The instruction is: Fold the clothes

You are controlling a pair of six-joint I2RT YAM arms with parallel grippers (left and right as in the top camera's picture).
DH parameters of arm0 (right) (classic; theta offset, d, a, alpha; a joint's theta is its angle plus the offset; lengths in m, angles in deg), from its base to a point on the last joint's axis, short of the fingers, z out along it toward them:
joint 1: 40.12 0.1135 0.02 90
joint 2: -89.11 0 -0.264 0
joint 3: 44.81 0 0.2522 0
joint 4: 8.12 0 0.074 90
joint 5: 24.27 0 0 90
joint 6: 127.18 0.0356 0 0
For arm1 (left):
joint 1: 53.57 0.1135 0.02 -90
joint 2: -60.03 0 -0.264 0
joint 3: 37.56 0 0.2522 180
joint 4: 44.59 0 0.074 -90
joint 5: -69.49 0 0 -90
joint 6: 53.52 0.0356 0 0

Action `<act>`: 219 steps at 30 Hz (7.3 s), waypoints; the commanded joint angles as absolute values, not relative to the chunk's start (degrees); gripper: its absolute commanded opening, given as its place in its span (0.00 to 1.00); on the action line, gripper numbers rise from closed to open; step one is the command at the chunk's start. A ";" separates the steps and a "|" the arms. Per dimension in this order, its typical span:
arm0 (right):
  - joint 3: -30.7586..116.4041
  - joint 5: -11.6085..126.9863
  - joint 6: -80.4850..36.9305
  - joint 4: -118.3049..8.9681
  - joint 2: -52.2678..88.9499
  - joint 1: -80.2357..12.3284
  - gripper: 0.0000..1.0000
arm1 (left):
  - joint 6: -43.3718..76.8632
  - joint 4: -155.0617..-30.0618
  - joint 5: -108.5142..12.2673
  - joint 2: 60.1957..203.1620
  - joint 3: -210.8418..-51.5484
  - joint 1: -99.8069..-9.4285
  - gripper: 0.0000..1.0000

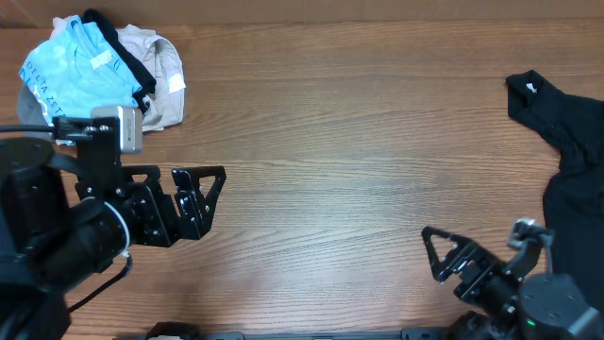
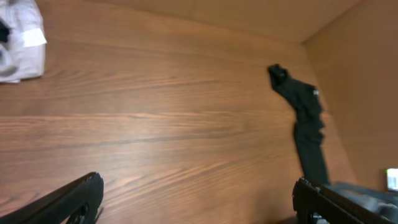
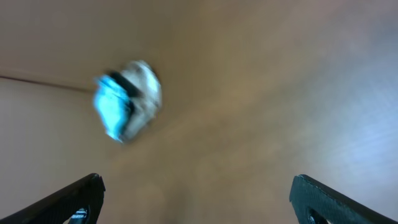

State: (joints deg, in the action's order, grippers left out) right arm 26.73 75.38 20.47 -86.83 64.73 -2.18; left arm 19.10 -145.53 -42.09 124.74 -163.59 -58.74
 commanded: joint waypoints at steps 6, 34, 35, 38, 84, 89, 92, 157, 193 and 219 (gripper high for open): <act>32.12 96.32 5.17 -69.72 65.39 -1.83 1.00 | 20.41 -138.04 -38.99 120.43 -151.96 -58.96 1.00; 32.01 101.20 5.17 -85.13 65.39 -1.83 1.00 | 20.43 -138.06 -38.92 137.22 -150.56 -58.96 1.00; 32.01 101.20 5.17 -85.93 65.39 -1.83 1.00 | 20.41 -138.04 -38.92 137.90 -150.56 -58.96 1.00; 32.01 101.20 5.17 -87.31 65.39 -1.83 1.00 | 20.41 -138.04 -38.94 140.15 -150.56 -58.96 1.00; -7.50 81.52 -1.69 -55.40 86.61 -31.04 1.00 | 20.41 -137.97 -38.86 157.50 -150.56 -58.96 1.00; -17.05 77.26 -5.08 -42.22 88.32 -32.28 1.00 | 20.41 -137.97 -38.86 157.50 -150.56 -58.96 1.00; -20.64 74.07 -9.84 -35.71 88.40 -32.65 1.00 | 20.41 -137.97 -38.86 157.50 -150.56 -58.96 1.00; -30.61 64.34 -29.54 -26.64 88.95 -41.37 1.00 | 20.41 -137.97 -38.86 157.50 -150.56 -58.96 1.00; -30.61 64.34 -29.51 -26.64 88.95 -41.37 1.00 | 16.32 -117.66 -27.82 84.72 -100.70 -58.93 1.00; -30.61 64.34 -29.51 -26.64 88.95 -41.37 1.00 | 21.57 -71.13 -30.42 60.17 -57.41 -51.59 1.00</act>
